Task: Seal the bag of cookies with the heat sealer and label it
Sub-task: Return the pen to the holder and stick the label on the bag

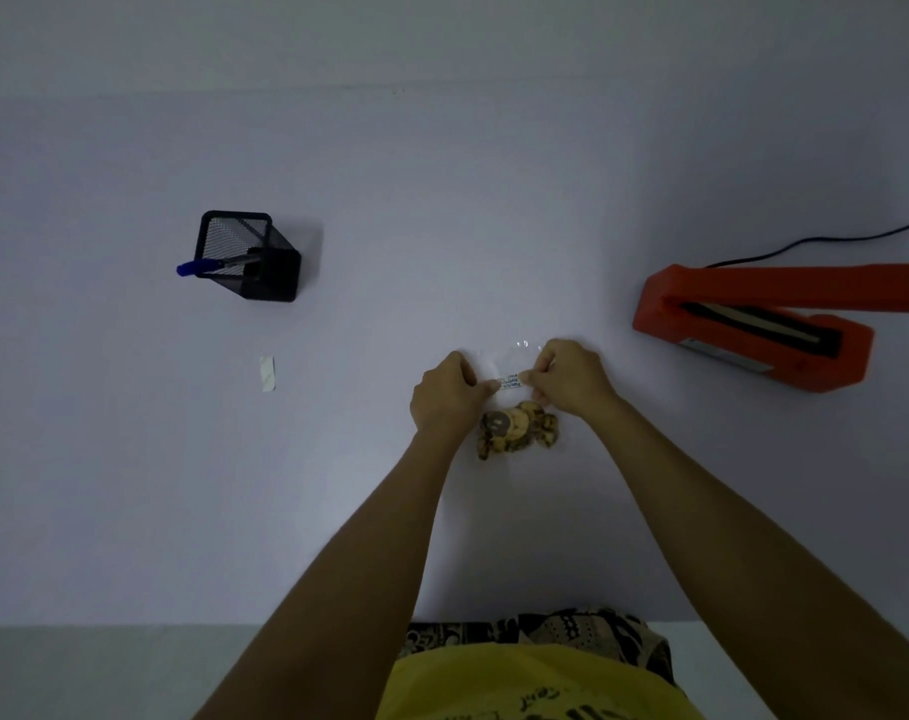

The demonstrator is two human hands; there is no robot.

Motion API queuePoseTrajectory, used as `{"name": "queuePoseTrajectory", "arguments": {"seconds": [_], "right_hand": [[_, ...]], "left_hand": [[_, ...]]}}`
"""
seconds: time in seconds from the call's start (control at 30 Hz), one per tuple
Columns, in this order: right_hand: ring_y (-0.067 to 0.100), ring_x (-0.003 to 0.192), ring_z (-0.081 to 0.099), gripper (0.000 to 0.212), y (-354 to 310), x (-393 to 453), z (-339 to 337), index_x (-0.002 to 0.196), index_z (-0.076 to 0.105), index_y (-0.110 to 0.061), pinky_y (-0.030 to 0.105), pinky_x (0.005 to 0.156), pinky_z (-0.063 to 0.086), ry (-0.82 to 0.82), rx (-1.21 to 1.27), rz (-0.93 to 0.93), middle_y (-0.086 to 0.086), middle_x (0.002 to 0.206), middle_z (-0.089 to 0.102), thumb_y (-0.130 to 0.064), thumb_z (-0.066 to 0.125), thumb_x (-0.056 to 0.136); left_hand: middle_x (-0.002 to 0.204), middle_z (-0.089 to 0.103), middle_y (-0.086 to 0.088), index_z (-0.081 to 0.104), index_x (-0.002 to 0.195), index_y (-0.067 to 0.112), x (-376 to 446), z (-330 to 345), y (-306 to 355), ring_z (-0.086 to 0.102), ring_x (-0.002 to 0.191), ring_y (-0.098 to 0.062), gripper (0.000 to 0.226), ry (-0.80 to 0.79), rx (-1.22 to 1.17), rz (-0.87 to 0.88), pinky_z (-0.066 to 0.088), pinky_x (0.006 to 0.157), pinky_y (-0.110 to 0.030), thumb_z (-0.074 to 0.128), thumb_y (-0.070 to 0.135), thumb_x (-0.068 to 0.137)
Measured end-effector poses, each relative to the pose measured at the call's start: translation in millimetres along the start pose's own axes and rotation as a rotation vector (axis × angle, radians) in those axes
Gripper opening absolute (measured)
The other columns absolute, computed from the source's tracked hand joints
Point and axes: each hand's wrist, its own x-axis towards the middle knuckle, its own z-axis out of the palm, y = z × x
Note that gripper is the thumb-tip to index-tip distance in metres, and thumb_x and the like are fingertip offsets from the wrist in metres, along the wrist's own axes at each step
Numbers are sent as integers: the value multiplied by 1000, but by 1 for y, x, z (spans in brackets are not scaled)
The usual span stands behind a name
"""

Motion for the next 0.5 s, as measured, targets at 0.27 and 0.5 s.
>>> {"name": "queuePoseTrajectory", "arguments": {"seconds": [0.27, 0.5], "right_hand": [[26, 72, 70, 21, 2, -4, -3, 77, 54, -13, 42, 75, 58, -23, -13, -42, 13, 79, 72, -25, 70, 84], [28, 74, 69, 27, -1, -4, 1, 72, 50, -16, 42, 72, 57, 10, -49, -35, 14, 80, 71, -22, 75, 79]], "left_hand": [[78, 56, 5, 51, 81, 20, 4, -4, 1, 54, 73, -15, 33, -23, -7, -15, 33, 52, -24, 72, 45, 78], [84, 62, 1, 57, 83, 18, 7, -6, 4, 61, 81, -19, 34, -59, -8, -52, 39, 59, -26, 74, 46, 74]]}}
